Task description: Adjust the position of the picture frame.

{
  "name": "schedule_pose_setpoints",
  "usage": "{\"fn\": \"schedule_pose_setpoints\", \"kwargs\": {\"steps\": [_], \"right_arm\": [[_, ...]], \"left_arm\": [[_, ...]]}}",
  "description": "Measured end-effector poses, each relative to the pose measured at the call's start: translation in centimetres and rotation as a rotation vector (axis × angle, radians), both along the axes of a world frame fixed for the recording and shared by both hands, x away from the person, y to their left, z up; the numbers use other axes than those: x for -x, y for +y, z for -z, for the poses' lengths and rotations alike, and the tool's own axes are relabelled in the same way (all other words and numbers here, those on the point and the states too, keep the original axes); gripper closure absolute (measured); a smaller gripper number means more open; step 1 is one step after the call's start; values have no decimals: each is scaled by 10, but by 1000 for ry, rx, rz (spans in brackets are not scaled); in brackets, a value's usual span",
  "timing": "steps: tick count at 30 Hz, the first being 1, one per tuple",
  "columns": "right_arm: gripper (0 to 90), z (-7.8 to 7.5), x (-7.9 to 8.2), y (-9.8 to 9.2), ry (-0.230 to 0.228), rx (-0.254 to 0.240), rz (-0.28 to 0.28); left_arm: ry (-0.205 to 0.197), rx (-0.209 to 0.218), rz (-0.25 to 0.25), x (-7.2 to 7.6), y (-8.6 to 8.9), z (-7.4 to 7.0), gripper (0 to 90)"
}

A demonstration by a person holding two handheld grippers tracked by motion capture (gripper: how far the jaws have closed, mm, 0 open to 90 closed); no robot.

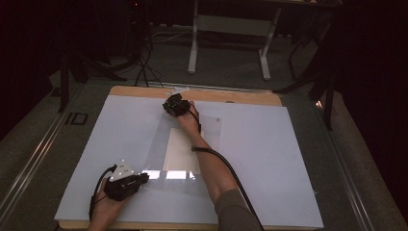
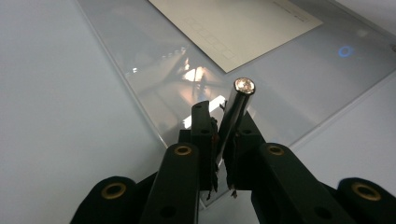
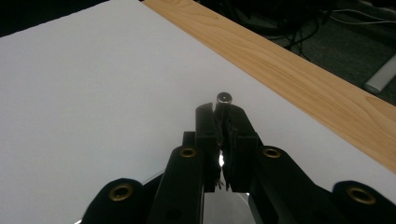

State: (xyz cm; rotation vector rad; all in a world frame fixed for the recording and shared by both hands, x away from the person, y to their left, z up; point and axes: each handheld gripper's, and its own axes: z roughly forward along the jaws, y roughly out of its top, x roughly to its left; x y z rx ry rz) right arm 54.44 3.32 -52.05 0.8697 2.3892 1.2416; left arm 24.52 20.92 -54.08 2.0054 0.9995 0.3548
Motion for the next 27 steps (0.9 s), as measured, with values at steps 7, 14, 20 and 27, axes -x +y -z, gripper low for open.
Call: {"fn": "schedule_pose_setpoints", "kwargs": {"steps": [7,14,20,27], "right_arm": [[861,-6,7,-29,-25,15,38],[861,-16,19,-99,-41,17,114],[860,-13,27,-149,-17,17,143],[790,5,17,-163,41,-75,101]], "left_arm": [[33,76,7,-9,4,-2,814],[43,93,-45,-32,8,-5,805],[48,30,-95,-50,-4,-7,813],[68,24,-118,-50,-7,-2,796]]}}
